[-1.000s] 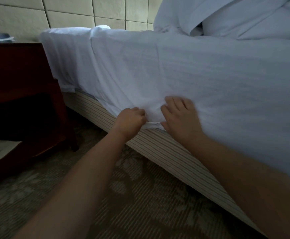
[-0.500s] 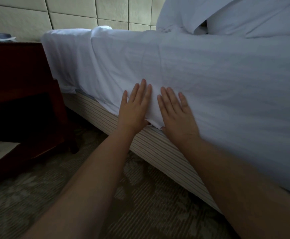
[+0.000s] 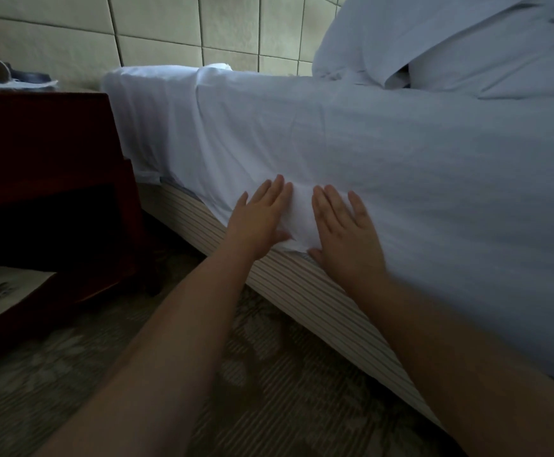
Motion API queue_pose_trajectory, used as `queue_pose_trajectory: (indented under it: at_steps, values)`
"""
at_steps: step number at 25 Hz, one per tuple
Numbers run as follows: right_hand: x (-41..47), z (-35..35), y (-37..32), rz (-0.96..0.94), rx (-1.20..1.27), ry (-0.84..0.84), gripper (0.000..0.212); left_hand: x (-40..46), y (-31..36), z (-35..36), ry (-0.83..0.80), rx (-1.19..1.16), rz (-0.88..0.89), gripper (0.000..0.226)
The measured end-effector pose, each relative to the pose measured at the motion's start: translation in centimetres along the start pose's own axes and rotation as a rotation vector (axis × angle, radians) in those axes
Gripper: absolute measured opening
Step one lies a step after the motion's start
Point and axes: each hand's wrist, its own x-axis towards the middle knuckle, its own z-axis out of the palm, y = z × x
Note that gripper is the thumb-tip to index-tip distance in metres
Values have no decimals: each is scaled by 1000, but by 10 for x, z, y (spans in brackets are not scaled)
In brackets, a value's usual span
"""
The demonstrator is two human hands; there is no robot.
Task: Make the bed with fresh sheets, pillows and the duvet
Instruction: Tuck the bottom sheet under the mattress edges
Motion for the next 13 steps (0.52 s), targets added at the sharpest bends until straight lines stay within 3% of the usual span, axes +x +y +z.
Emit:
queue_pose_trajectory:
  at_steps: [3,8,13]
  values:
    - [6,7,-4,11,-15,25,101,7,8,13,32,53,-42,98]
    - [15,13,-14,33,7,18,101,7,-2,19,62,-139,-1,102]
    - [15,7,-13,38,87,55,89,6,-17,5,-41,-133,70,112]
